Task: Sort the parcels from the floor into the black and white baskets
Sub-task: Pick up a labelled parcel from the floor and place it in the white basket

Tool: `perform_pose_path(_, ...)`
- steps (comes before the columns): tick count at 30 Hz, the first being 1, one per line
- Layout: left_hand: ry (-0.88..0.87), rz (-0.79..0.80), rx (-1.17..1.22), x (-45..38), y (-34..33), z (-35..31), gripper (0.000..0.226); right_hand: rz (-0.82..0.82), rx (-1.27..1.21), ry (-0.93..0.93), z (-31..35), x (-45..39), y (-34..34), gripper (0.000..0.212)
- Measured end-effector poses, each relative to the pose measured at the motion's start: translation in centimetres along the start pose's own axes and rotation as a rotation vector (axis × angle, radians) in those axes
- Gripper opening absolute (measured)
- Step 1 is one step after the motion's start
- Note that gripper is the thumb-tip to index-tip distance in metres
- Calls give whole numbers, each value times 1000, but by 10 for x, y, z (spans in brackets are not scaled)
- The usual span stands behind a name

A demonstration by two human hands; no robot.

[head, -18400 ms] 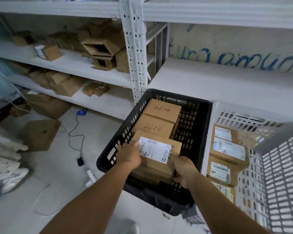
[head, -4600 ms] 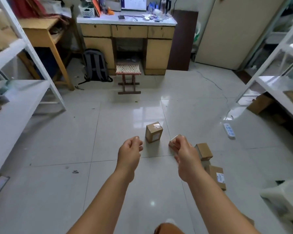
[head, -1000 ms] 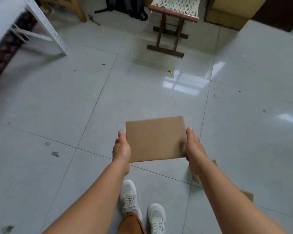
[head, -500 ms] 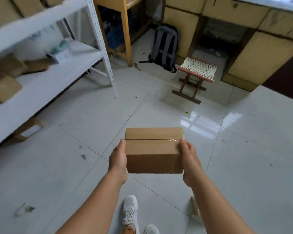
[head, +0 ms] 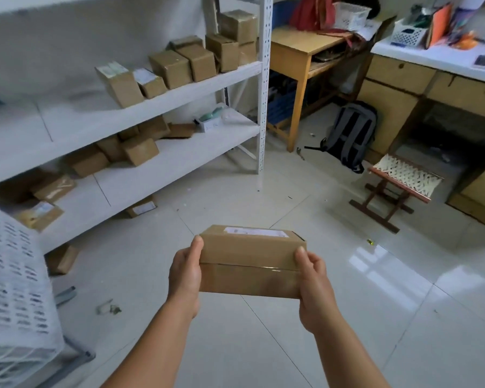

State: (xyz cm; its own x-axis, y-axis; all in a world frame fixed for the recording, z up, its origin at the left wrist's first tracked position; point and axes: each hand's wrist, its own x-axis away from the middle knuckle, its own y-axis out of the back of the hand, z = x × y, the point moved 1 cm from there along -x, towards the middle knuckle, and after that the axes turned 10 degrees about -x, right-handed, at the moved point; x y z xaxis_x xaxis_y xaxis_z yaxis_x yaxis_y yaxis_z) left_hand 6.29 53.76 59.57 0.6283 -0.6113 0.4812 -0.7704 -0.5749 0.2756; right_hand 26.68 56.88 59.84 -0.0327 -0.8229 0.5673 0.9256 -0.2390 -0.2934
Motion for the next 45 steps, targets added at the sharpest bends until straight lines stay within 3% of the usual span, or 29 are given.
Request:
perform_pose_path(7, -52, -85, 202, -4, 101, -4, 31, 169, 17, 68, -19, 45, -89, 22)
perform_pose_path(13, -115, -201, 212, -11, 210, -16, 38, 261, 63, 113, -49, 94, -186, 25)
perform_pose_path(19, -244, -310, 267, -13, 322, -33, 13, 343, 83, 187, -83, 154, -282, 19)
perform_pose_path(26, -317, -401, 366, -9, 439, -34, 10, 497, 148, 243, -125, 225, -375, 38)
perform_pose_path(35, -264, -592, 352, -29, 563, -19, 18, 710, 249, 132, -195, 271, -469, 42)
perform_pose_path(45, -167, -631, 209, -99, 632, -21, 23, 685, 351, -37, -271, 252, -552, 47)
